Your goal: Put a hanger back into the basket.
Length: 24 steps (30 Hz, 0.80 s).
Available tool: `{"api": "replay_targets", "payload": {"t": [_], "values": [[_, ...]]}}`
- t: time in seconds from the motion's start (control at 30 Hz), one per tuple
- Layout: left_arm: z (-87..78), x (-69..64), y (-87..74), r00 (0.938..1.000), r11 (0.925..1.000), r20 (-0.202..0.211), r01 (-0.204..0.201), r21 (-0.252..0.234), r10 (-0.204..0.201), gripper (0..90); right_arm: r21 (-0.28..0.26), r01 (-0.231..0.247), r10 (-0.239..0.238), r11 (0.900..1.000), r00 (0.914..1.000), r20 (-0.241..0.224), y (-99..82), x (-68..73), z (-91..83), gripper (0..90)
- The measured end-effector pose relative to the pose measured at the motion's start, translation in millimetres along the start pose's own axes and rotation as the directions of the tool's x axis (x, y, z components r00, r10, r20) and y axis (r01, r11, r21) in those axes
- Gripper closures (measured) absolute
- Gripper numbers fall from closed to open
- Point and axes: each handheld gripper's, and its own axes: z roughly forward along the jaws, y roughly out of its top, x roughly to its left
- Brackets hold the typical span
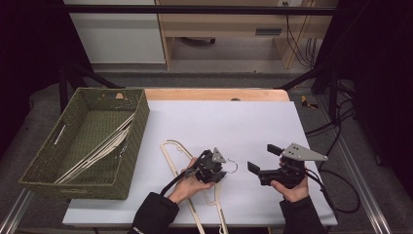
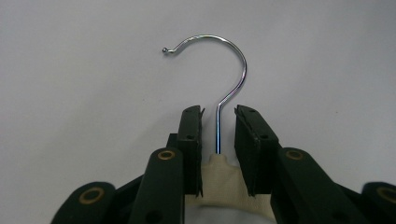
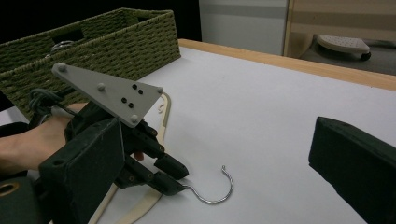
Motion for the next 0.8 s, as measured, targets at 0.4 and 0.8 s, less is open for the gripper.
{"api": "replay_targets", "payload": {"t": [0.4,0.8], "values": [[1.2,0.7,4.9,0.9995,0.9991,-0.017,0.026,0.032,-0.025,84.6,0.006,0.000,0.000,1.0000,0.9999,-0.012,-0.2,3.1,5.1,3.7],[-2.4,0.9,2.9,0.9999,1.0000,-0.015,0.003,-0.003,-0.003,88.9,0.044,-0.003,0.005,0.9990,0.9993,-0.038,-6.5,9.4,13.3,3.9]]}}
